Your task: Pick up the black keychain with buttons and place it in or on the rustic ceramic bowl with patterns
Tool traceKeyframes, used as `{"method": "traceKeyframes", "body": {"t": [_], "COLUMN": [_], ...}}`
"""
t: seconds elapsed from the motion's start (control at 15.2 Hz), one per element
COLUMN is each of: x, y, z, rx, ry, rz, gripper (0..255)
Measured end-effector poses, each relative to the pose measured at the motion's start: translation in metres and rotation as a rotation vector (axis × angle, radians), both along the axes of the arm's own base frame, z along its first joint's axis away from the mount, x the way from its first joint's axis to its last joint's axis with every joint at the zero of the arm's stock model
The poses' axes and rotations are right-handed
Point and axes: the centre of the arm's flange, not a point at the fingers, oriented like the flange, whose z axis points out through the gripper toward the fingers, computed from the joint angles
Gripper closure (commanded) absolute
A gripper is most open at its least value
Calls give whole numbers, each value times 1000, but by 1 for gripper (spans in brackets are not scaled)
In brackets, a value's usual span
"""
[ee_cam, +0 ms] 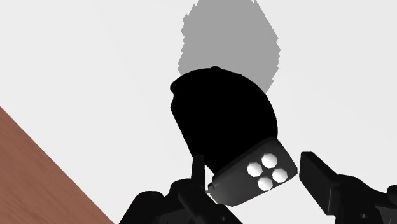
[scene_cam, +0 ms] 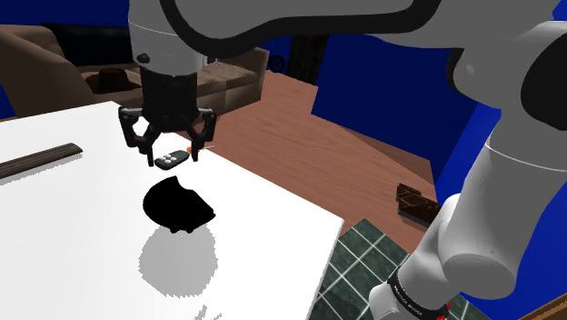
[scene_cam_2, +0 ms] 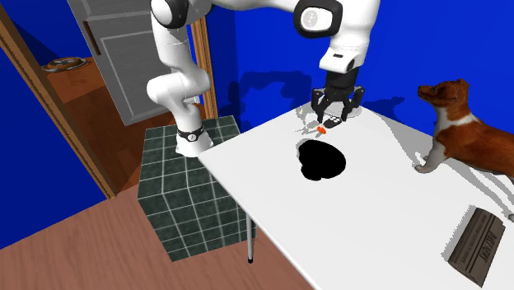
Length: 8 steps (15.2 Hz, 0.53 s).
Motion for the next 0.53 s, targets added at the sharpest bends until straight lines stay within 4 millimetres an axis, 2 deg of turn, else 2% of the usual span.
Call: {"method": "traceKeyframes", "body": {"t": [0.53], "x": [-1], "y": [4], "z": [-40], "rx": [0], "ry": [0], "rz": [-1], "gripper": [255]}}
